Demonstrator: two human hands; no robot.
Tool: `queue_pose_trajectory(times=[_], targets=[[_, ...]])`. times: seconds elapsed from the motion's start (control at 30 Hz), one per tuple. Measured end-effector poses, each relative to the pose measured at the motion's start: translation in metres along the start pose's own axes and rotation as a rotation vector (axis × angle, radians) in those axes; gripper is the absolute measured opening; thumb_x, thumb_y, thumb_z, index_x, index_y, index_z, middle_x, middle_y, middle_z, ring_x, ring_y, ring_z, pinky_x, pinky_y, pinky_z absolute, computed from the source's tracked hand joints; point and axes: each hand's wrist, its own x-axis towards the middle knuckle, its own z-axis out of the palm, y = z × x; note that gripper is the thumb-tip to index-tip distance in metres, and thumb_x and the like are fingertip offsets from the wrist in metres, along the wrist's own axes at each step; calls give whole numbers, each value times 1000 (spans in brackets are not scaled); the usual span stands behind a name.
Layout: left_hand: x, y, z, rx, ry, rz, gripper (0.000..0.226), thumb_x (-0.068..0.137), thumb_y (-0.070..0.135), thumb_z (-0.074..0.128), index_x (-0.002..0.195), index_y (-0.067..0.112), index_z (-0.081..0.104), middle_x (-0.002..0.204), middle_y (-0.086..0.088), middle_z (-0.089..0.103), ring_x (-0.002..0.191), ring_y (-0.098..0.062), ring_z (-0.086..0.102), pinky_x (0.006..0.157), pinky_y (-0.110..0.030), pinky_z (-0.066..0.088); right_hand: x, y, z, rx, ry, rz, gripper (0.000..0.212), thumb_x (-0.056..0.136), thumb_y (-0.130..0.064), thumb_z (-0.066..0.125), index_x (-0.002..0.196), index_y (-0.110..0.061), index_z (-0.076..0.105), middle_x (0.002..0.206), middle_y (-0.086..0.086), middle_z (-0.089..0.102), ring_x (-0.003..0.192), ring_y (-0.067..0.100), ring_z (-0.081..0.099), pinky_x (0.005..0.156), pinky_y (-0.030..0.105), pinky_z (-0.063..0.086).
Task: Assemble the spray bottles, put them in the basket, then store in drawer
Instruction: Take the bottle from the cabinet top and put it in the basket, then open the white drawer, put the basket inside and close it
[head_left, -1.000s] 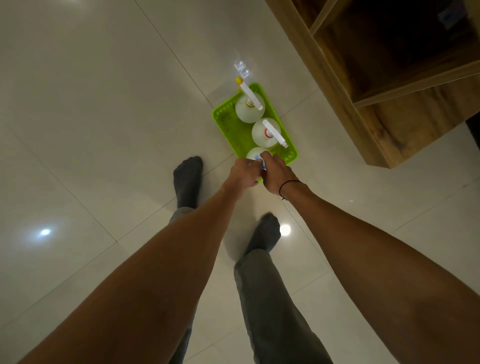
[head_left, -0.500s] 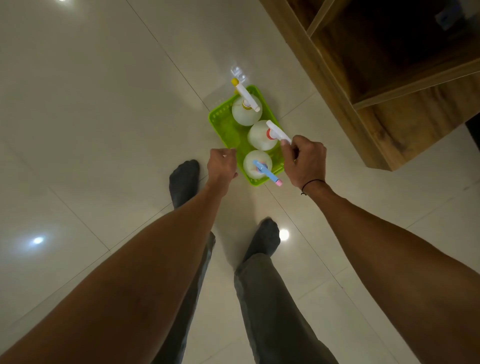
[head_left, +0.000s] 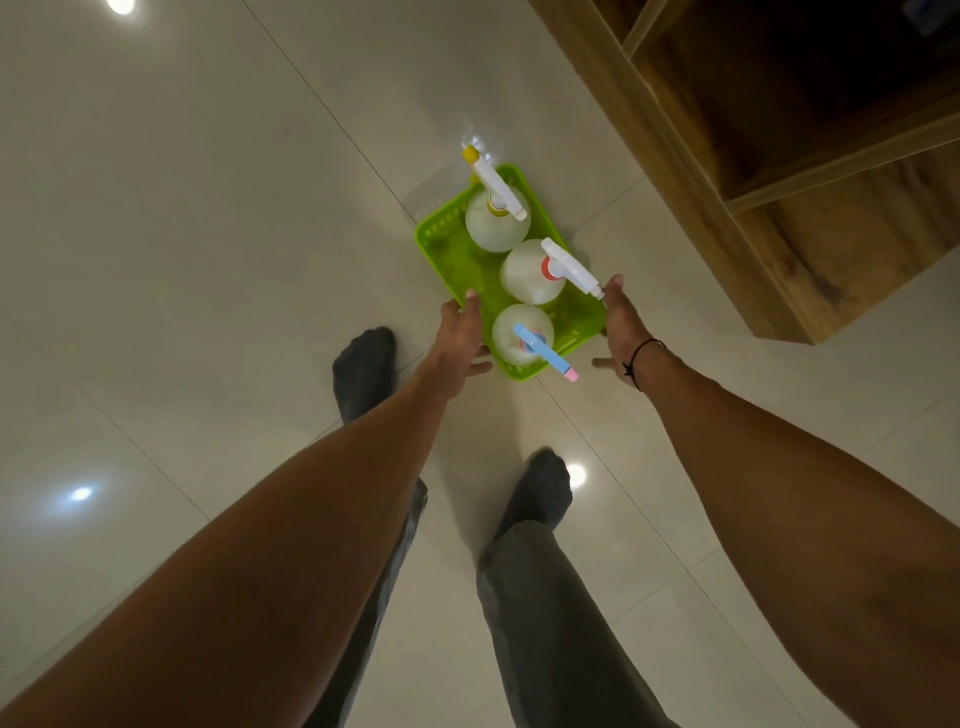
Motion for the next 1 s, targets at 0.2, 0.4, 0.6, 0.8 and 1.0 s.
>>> queue_pose_trajectory(times=[0.2,0.4,0.6,0.8,1.0], targets=[[-6,12,1,-156,-40,33,52,111,60,35,153,30,35,154,-7,56,130,-36,66,83,-40,60,-6,-14,18,218,-74,20,55,113,-52,21,160,-29,34,165,1,41,146,29,47,112,60,47],[-18,44,-23,-208,-21,37,58,111,62,33,158,28,32,156,-10,54,129,-38,66,110,-53,55,-16,-60,29,230,-122,-25,55,114,-48,23,163,-24,32,162,5,47,142,30,54,109,56,49],[-46,110,-55,-289,12,75,57,110,62,35,157,29,33,154,-9,57,129,-37,67,81,-40,61,-35,-135,55,185,-149,-73,57,113,-52,27,163,-25,31,164,4,45,141,31,54,105,55,50],[-63,180,-93,-295,-6,109,62,108,67,35,154,27,33,152,-8,58,125,-35,69,81,-39,59,-49,-212,85,152,-155,-87,59,111,-55,29,161,-22,32,161,6,47,139,33,56,106,58,49],[-54,236,-119,-306,-16,126,63,107,69,35,153,26,32,152,-12,57,125,-37,68,93,-44,58,-39,-273,107,159,-188,-109,60,111,-58,29,160,-24,33,157,4,47,128,30,58,92,53,51]])
